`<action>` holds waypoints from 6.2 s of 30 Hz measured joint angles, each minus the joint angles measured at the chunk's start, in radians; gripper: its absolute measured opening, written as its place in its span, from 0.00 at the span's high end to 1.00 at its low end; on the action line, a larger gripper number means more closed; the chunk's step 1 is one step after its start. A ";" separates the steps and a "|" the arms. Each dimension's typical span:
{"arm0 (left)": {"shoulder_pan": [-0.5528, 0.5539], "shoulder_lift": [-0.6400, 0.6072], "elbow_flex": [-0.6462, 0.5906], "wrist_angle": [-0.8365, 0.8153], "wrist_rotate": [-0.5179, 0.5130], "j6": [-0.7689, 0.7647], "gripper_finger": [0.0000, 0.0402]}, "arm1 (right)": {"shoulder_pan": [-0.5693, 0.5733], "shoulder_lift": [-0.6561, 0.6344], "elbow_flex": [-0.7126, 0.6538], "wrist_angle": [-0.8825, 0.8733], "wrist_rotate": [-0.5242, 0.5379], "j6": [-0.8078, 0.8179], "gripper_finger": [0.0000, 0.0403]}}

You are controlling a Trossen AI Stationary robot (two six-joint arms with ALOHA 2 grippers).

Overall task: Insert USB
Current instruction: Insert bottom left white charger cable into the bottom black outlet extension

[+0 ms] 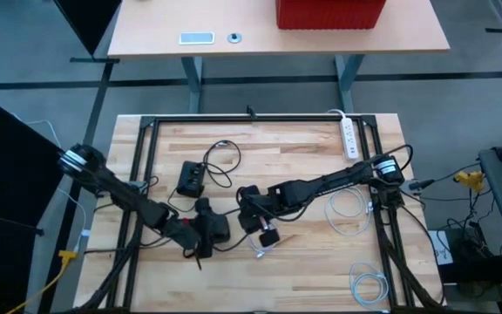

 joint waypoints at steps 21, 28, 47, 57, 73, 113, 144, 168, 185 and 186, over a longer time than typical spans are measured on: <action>-0.001 -0.022 0.014 -0.202 0.041 -0.071 0.22 | 0.000 0.000 0.000 0.015 0.000 0.101 0.97; -0.001 -0.056 0.100 -0.467 0.079 -0.127 0.12 | 0.000 0.000 0.000 0.015 0.000 0.123 0.97; -0.004 -0.069 0.496 -1.222 0.215 -0.366 0.10 | 0.000 0.000 -0.001 0.109 0.000 0.030 0.97; -0.116 -0.070 0.684 -1.387 -0.068 -0.548 0.10 | 0.003 -0.023 -0.004 0.357 0.086 -0.030 0.97; -0.179 -0.064 0.620 -0.926 -0.304 -0.153 0.25 | 0.002 -0.030 0.009 0.468 0.106 -0.084 0.97; -0.157 -0.064 0.601 -0.908 -0.300 -0.216 0.87 | 0.027 -0.030 0.010 0.492 0.105 -0.118 0.97; -0.260 -0.079 0.601 -0.908 -0.461 -0.209 0.99 | 0.031 -0.046 0.010 0.505 0.104 -0.041 0.68; -0.382 -0.133 0.601 -0.911 -0.698 -0.456 0.99 | 0.031 -0.075 0.010 0.704 0.131 -0.119 0.81; -0.442 -0.130 0.578 -0.907 -0.822 -0.493 0.99 | 0.029 -0.077 0.010 0.779 0.049 -0.030 0.78; -0.442 -0.130 0.577 -0.907 -0.823 -0.493 0.99 | 0.029 -0.077 0.010 0.780 0.049 -0.025 0.79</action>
